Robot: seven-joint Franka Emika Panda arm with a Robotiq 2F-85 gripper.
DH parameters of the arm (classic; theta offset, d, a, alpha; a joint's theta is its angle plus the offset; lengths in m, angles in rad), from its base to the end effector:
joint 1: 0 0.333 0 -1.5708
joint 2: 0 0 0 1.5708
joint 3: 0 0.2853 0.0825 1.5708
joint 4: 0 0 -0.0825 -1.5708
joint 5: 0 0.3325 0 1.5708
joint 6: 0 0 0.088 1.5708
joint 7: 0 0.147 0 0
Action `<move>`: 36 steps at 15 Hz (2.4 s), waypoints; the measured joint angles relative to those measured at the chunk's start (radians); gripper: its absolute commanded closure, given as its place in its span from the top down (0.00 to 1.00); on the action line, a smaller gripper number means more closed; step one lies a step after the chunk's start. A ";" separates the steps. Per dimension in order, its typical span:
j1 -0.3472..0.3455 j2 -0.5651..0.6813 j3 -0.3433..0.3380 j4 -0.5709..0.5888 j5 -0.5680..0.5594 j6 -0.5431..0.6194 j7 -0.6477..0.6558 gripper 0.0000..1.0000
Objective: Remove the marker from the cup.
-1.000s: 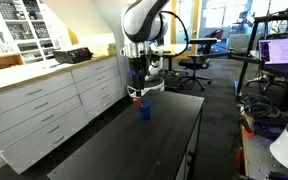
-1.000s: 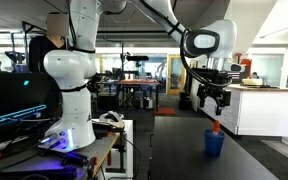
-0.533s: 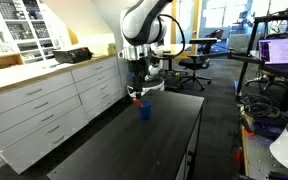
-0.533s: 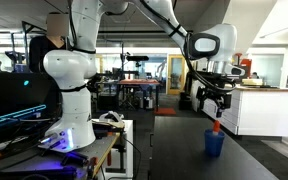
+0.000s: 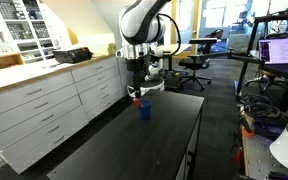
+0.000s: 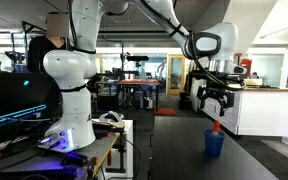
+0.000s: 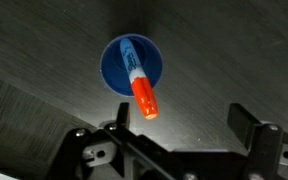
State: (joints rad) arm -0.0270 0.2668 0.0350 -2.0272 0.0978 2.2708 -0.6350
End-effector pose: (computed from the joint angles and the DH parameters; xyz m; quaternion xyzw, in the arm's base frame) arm 0.5434 0.0096 0.2796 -0.9576 -0.2847 -0.0018 0.0432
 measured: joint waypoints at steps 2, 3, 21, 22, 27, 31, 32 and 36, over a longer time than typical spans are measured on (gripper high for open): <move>-0.007 0.000 0.000 0.001 0.000 0.001 -0.022 1.00; -0.011 0.000 0.000 0.002 0.000 0.001 -0.031 1.00; -0.016 0.055 0.006 0.002 -0.018 0.002 -0.097 1.00; -0.016 0.061 0.007 0.003 -0.022 0.004 -0.099 1.00; -0.016 0.097 0.014 0.026 -0.050 0.012 -0.108 1.00; -0.016 0.123 0.022 0.056 -0.072 0.016 -0.113 1.00; -0.016 0.128 0.024 0.064 -0.079 0.016 -0.114 1.00; -0.016 0.149 0.026 0.091 -0.103 0.017 -0.116 0.74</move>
State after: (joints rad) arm -0.0426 0.4155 0.0612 -1.9366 -0.0048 2.2881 -0.7507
